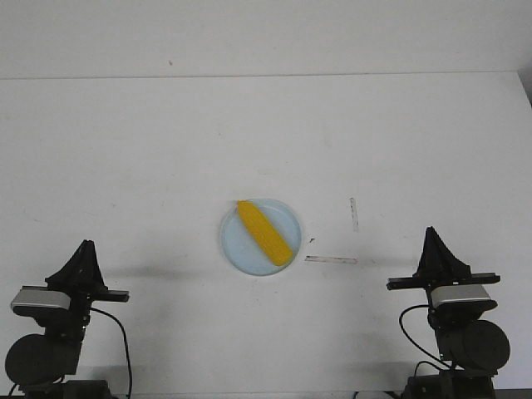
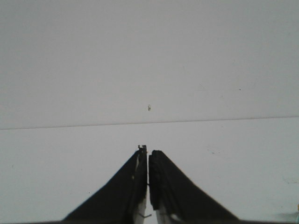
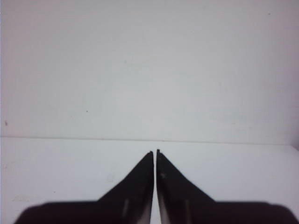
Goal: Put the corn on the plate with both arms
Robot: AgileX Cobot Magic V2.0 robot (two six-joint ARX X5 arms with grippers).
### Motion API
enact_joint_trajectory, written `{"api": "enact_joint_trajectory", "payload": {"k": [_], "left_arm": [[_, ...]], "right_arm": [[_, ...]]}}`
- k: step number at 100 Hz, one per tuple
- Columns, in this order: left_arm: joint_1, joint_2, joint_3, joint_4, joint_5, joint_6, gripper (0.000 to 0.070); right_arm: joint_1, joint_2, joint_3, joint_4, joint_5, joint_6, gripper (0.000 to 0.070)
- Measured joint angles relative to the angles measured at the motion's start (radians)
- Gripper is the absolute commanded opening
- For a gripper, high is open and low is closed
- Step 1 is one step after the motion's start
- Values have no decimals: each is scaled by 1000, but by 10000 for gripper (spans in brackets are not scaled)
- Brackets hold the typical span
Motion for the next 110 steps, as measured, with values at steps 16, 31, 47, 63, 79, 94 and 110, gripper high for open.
{"api": "enact_joint_trajectory", "payload": {"k": [16, 31, 47, 63, 79, 94, 110], "left_arm": [[0, -12, -14, -36, -41, 0, 1], [0, -29, -126, 48, -41, 0, 1], [0, -78, -217, 66, -41, 0, 1], [2, -162, -269, 75, -41, 0, 1], [4, -168, -294, 77, -42, 0, 1], [4, -171, -294, 55, -41, 0, 1], [4, -171, -294, 56, -41, 0, 1]], "right_arm": [[0, 0, 0, 0, 0, 0, 8], [0, 0, 0, 0, 0, 0, 8], [0, 0, 0, 0, 0, 0, 9], [0, 0, 0, 0, 0, 0, 8], [0, 0, 0, 2, 0, 0, 8], [0, 0, 0, 8, 0, 0, 8], [0, 0, 0, 10, 0, 0, 9]]}}
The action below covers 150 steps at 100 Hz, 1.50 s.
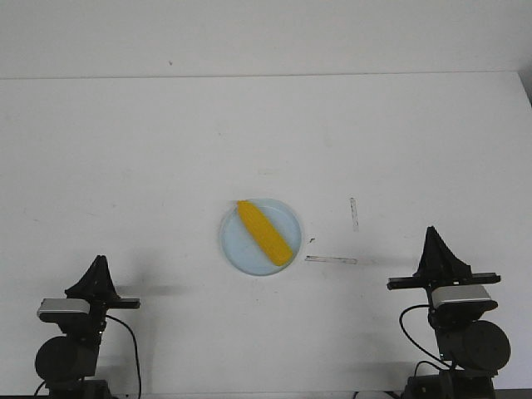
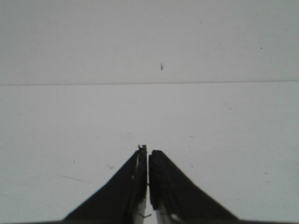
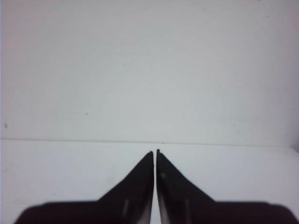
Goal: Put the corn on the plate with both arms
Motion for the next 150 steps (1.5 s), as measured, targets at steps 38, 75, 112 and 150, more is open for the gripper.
{"api": "enact_joint_trajectory", "payload": {"k": [38, 75, 112, 150], "left_arm": [[0, 0, 0, 0, 0, 0, 1], [0, 0, 0, 0, 0, 0, 1], [0, 0, 0, 0, 0, 0, 1], [0, 0, 0, 0, 0, 0, 1]], "right_arm": [[0, 0, 0, 0, 0, 0, 9], [0, 0, 0, 0, 0, 0, 9], [0, -8, 0, -18, 0, 0, 8], [0, -152, -174, 5, 11, 7, 8]]}}
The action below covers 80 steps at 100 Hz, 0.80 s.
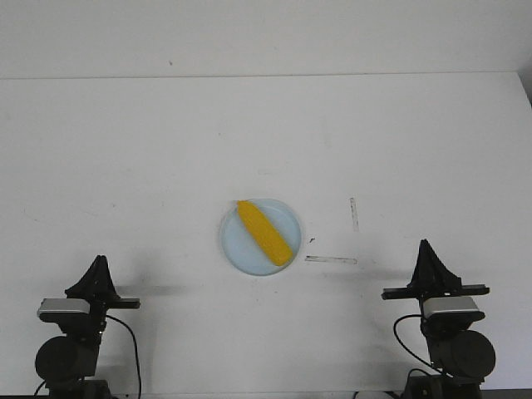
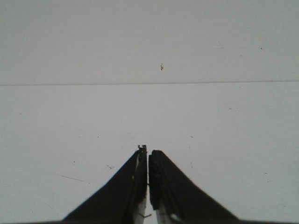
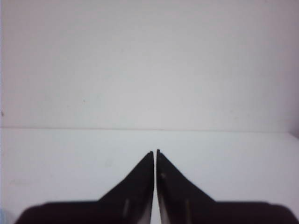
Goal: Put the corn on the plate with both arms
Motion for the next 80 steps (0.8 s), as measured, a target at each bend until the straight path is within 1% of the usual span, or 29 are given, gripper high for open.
{"api": "enact_joint_trajectory", "payload": {"k": [37, 48, 80], "left_arm": [[0, 0, 0, 0, 0, 0, 1], [0, 0, 0, 0, 0, 0, 1], [0, 0, 0, 0, 0, 0, 1]], "right_arm": [[0, -103, -114, 11, 8, 1, 9], [-1, -102, -122, -37, 3, 7, 8], [-5, -103, -122, -42, 0, 8, 9]]}}
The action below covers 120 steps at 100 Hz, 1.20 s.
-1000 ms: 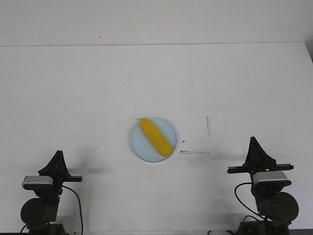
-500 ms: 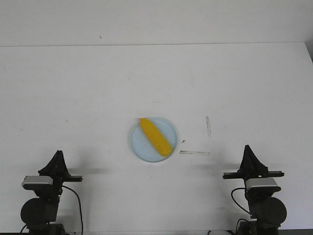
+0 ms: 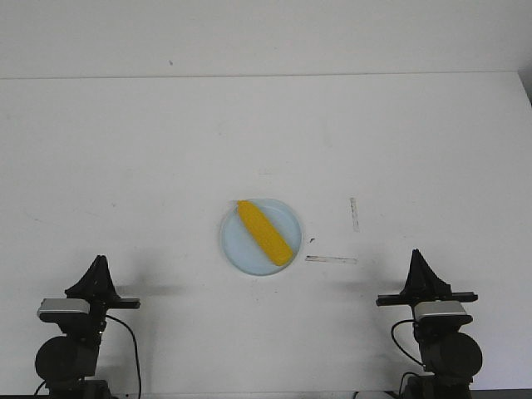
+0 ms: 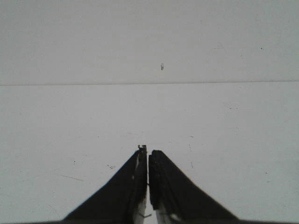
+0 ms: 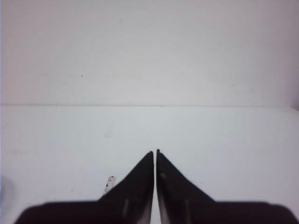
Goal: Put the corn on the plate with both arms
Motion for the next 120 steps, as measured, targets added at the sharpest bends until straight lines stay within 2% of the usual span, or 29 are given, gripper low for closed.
{"api": "enact_joint_trajectory", "payload": {"k": [25, 120], "left_arm": [[0, 0, 0, 0, 0, 0, 1], [0, 0, 0, 0, 0, 0, 1]], "right_arm": [[0, 0, 0, -29, -15, 4, 8], [0, 0, 0, -9, -15, 11, 8]]}}
